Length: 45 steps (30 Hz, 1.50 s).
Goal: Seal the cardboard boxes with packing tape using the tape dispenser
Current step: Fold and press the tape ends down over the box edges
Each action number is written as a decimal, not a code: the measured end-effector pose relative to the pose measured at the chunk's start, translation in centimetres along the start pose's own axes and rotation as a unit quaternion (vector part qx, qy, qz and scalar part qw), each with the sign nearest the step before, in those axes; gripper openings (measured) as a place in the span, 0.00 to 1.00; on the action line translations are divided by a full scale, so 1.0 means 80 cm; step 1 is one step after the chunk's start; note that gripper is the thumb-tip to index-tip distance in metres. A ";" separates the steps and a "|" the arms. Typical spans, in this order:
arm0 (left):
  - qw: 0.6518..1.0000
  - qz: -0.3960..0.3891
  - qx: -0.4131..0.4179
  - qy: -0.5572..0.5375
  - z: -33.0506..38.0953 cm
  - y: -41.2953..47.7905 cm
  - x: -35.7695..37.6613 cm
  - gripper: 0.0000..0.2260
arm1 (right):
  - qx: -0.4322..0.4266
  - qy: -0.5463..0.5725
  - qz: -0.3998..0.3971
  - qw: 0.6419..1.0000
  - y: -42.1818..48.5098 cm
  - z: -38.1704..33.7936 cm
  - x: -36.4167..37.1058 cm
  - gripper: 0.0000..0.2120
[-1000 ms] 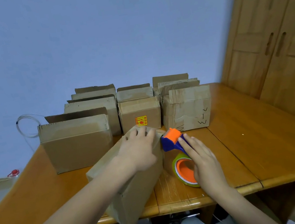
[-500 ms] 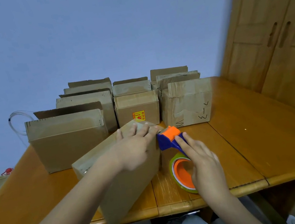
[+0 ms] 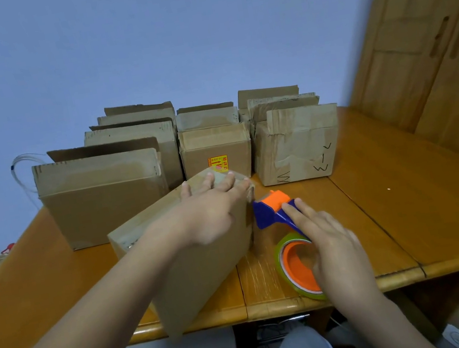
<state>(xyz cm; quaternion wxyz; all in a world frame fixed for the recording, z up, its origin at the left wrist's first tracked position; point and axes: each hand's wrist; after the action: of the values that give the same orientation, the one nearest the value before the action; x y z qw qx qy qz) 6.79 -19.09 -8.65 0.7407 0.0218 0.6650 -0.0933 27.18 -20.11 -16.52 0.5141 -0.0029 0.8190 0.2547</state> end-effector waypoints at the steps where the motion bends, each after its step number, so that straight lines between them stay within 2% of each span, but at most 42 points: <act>1: 1.000 0.001 0.000 -0.001 0.000 0.000 0.001 0.31 | -0.008 -0.006 -0.001 1.000 0.002 -0.002 -0.002 0.43; 13: 1.000 0.011 0.003 -0.015 -0.001 -0.001 0.001 0.31 | -0.035 -0.068 -0.048 0.996 0.012 -0.002 -0.022 0.41; 17: 1.000 0.012 0.001 -0.019 -0.002 0.000 0.002 0.32 | -0.021 -0.039 -0.037 0.998 0.000 -0.001 -0.016 0.44; 24: 1.000 0.006 0.002 -0.026 -0.003 0.000 0.002 0.32 | -0.003 0.005 -0.022 1.000 -0.010 -0.003 -0.009 0.42; 34: 1.000 0.012 0.009 -0.015 0.000 0.000 0.002 0.32 | 0.007 0.001 -0.016 1.000 -0.020 -0.006 -0.015 0.44; 39: 1.000 0.011 0.013 -0.013 0.000 0.002 0.002 0.32 | -0.016 -0.038 -0.041 0.998 -0.009 -0.002 -0.026 0.41; 45: 1.000 0.003 0.014 -0.026 -0.002 0.002 0.000 0.32 | -0.050 -0.148 -0.107 0.982 0.027 -0.012 -0.051 0.42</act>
<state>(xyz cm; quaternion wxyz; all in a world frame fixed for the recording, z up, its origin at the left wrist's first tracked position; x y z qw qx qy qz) 6.63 -18.91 -8.67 0.7579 0.0314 0.6439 -0.1005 27.68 -19.67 -11.87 0.6533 -0.0787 0.7148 0.2367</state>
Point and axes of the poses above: each hand's wrist, its own y-axis towards the middle knuckle, its own x-axis out of the palm, z = x × y, and after that the axes turned 2 degrees about z, right-handed
